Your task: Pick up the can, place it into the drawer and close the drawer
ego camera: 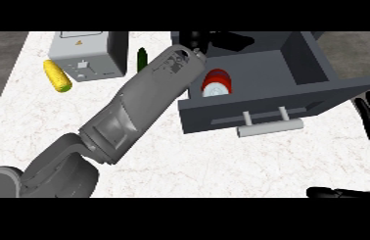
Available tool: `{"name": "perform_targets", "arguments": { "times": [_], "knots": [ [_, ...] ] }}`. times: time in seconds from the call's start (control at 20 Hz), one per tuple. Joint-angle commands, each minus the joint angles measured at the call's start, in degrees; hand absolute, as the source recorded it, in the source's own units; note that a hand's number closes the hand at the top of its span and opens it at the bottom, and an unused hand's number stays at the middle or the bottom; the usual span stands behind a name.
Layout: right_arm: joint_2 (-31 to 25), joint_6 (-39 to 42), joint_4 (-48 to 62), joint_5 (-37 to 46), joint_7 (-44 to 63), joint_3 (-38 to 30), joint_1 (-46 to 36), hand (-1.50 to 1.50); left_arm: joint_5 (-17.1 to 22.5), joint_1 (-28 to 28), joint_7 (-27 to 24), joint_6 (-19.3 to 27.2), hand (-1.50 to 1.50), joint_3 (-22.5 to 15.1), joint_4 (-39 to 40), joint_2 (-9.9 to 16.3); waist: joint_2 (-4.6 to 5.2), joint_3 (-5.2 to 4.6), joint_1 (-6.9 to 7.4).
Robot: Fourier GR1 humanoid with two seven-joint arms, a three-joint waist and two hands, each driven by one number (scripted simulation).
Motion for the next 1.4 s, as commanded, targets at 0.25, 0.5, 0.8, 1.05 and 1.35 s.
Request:
{"name": "perform_targets", "arguments": {
  "times": [0.25, 0.5, 0.8, 1.05, 1.35],
  "knots": [
    [-6.03, 1.34, -5.85, 9.82, -2.88, 0.18, 0.03, -1.5, 4.05, 0.86, -2.75, -0.25, -1.5, 1.58, -0.03, -0.01, -0.19, -0.1, 0.58],
    [-5.64, 0.35, -4.92, 18.56, -6.98, 5.52, -1.34, -1.5, 6.85, -0.36, -2.65, 1.24, -1.5, 1.77, -2.29, -0.01, -0.24, -0.05, 1.5],
    [-8.94, -0.99, -2.64, 29.97, -7.93, 8.41, -3.64, -1.5, 9.16, -1.07, -2.94, 4.34, -1.5, 0.77, -5.22, -0.01, -0.77, -0.07, 3.11],
    [-11.69, -2.17, 1.92, 42.15, -7.23, 13.25, -7.02, -1.5, 9.05, -0.43, -3.02, 5.54, -1.5, -0.58, -5.98, -0.01, -1.09, -0.09, 4.85],
    [-10.7, -5.99, 9.5, 55.61, -6.96, 20.96, -9.46, -1.5, 8.35, -3.24, -1.11, 4.8, -1.5, 0.91, -4.36, 0.01, -1.4, -0.11, 6.18]
  ]
}}
